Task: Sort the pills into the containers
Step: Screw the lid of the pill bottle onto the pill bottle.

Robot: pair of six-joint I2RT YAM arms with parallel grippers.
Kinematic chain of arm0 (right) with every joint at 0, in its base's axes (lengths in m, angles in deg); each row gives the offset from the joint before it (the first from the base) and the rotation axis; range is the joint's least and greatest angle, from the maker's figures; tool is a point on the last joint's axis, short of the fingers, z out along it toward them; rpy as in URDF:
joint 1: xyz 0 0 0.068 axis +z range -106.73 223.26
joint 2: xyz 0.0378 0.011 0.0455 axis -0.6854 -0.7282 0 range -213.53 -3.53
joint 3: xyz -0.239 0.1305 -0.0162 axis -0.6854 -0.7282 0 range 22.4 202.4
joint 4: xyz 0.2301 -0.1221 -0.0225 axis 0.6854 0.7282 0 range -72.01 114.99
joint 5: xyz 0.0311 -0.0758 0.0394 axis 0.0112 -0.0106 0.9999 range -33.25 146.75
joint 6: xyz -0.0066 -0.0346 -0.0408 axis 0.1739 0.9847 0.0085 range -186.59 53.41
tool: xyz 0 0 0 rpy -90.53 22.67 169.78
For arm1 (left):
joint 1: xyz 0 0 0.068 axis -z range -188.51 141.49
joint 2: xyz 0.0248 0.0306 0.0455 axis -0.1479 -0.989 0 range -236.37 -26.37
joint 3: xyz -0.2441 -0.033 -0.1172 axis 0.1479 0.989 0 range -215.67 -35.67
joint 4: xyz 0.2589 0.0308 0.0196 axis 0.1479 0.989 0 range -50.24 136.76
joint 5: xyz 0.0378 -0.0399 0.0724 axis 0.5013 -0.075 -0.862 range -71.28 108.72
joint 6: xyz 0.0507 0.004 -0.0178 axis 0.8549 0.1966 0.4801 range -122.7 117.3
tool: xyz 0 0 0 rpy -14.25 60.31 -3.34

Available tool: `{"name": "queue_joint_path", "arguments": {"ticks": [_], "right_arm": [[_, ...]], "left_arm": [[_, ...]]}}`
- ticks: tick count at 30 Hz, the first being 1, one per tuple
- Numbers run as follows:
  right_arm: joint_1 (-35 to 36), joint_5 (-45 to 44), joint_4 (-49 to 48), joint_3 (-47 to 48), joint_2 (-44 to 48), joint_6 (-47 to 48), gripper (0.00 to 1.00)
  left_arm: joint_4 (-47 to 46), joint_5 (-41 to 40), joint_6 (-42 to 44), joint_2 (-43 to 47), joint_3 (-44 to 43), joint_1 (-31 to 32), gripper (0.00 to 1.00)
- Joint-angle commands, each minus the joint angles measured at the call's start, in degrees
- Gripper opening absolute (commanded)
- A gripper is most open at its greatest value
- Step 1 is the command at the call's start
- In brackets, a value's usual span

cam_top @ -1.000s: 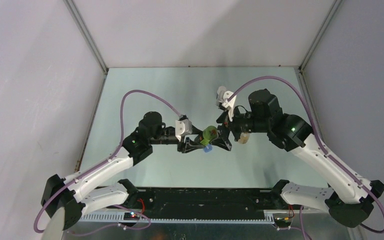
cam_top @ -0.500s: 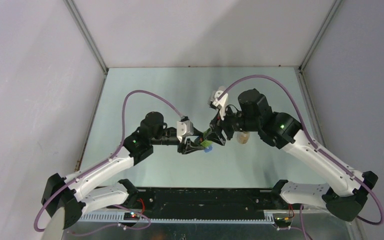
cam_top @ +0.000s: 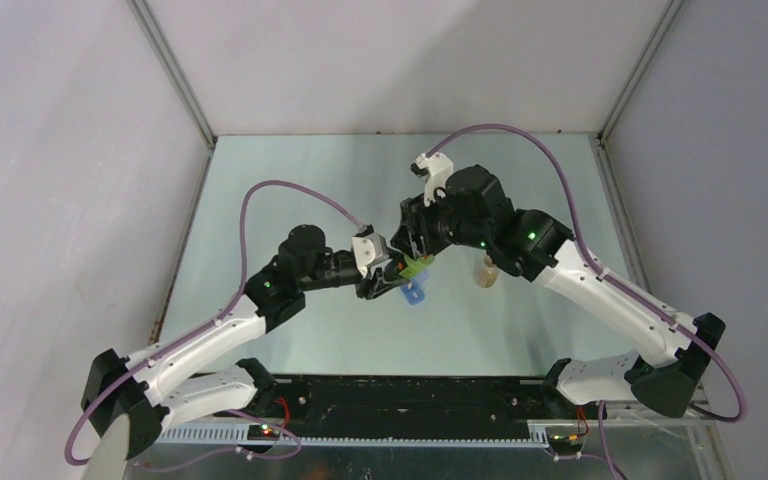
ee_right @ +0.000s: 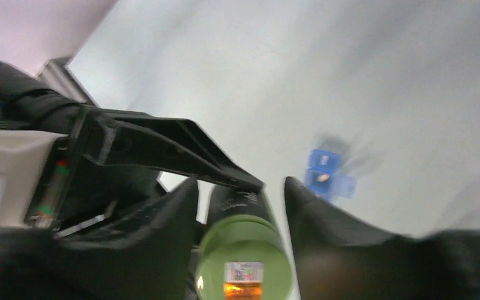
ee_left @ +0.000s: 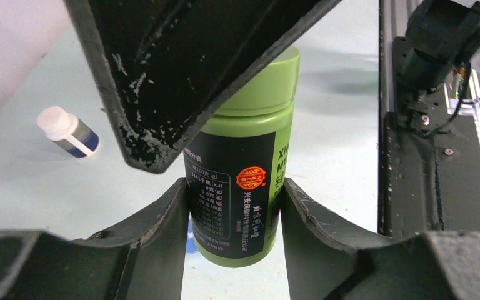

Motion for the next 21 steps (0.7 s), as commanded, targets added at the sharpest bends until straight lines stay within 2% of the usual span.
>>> {"name": "queue_joint_path", "arguments": {"ticks": [1,3,7,10,15,21], "right_arm": [[-0.23,-9.39,1.76,3.50,1.16,-7.81,0.68],[-0.81,-6.15,1.24,3.30,2.99,-6.24,0.82],[-3.10,5.66,1.28,1.73,7.02,2.15,0.89],[-3.76,10.96,4.56,0.05,10.01,12.07,0.90],[-3.82,19.88,11.36,-0.80,11.77,22.81,0.90],[-3.84,18.44,14.94,0.06,9.06,25.52,0.89]], "left_arm": [[-5.82,-3.03,-0.67,1.66,-0.81,0.00,0.00],[-5.65,-2.90,-0.83,1.45,-0.98,0.05,0.00],[-5.66,-1.38,-0.94,1.14,-1.26,0.02,0.00],[-5.19,0.23,-0.80,0.95,-1.61,-0.01,0.00],[-4.68,6.44,-0.06,0.53,-1.86,0.03,0.00],[-3.54,11.76,0.74,0.33,-2.41,0.10,0.00]]}}
